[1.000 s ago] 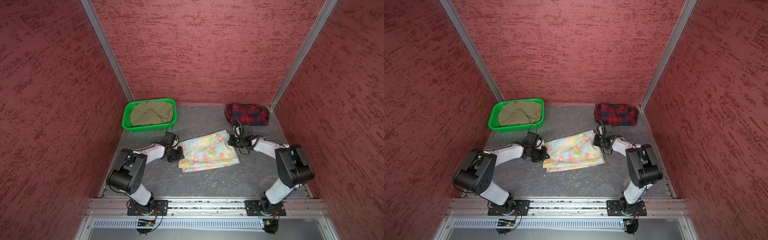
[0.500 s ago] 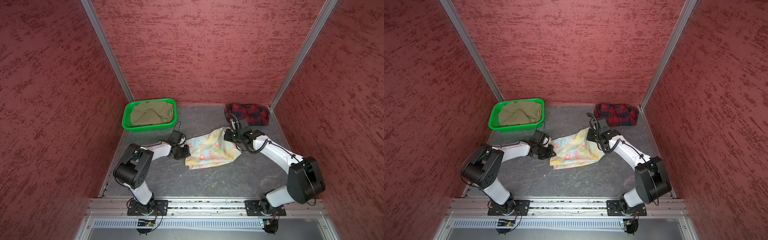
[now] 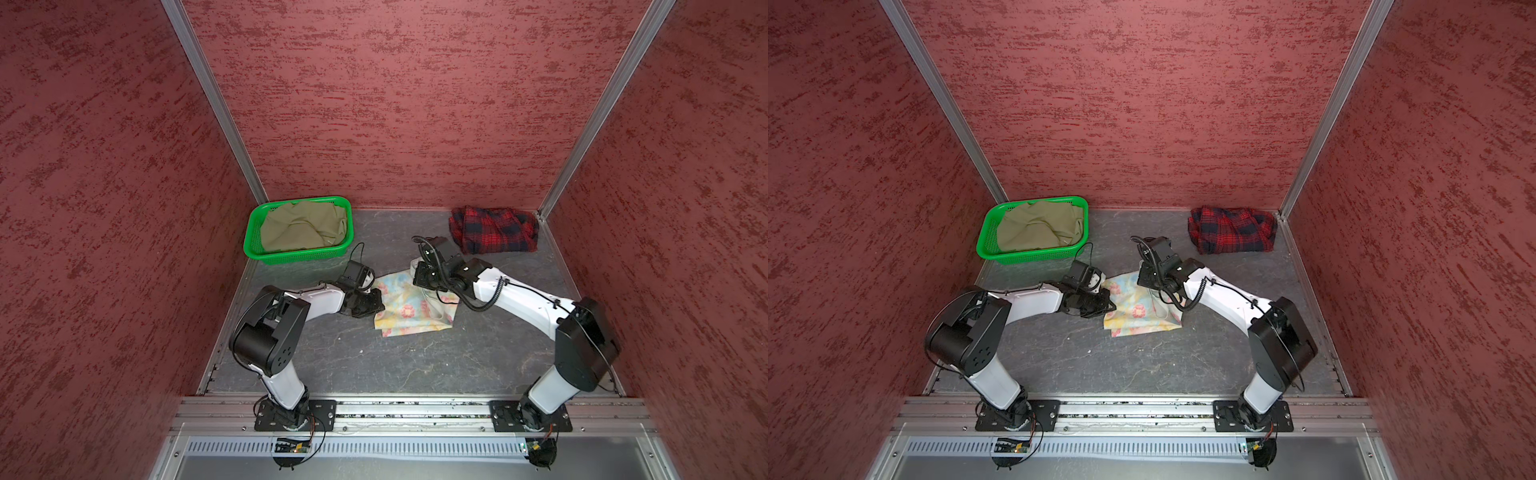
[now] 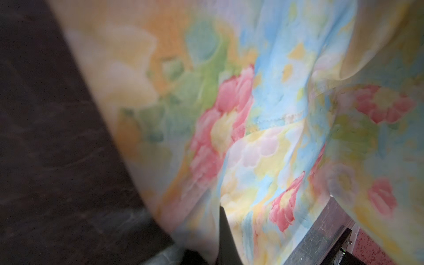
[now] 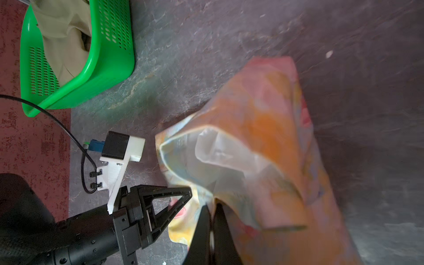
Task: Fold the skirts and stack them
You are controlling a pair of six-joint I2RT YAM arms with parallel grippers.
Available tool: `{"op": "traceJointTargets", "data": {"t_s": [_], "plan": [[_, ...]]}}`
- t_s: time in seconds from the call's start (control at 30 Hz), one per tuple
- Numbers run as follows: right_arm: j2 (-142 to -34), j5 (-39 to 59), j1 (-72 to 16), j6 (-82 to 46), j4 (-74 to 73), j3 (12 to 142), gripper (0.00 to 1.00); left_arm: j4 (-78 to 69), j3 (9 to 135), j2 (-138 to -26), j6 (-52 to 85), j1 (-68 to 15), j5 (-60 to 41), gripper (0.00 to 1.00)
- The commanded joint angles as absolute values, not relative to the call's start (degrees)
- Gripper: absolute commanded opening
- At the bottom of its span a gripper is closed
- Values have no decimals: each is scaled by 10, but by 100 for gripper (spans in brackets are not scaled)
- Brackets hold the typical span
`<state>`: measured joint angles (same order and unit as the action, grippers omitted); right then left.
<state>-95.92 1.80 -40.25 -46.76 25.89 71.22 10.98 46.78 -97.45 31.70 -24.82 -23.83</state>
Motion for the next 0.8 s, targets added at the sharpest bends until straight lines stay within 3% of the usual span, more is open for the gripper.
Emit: {"op": "traceJointTargets", "data": {"t_s": [0.0, 0.77], "plan": [[-983, -4, -424, -531, 242, 727, 0, 81, 456, -974, 323, -251, -247, 0], [-1096, 34, -463, -651, 175, 778, 0, 19, 433, -978, 332, -258, -267, 0]]}}
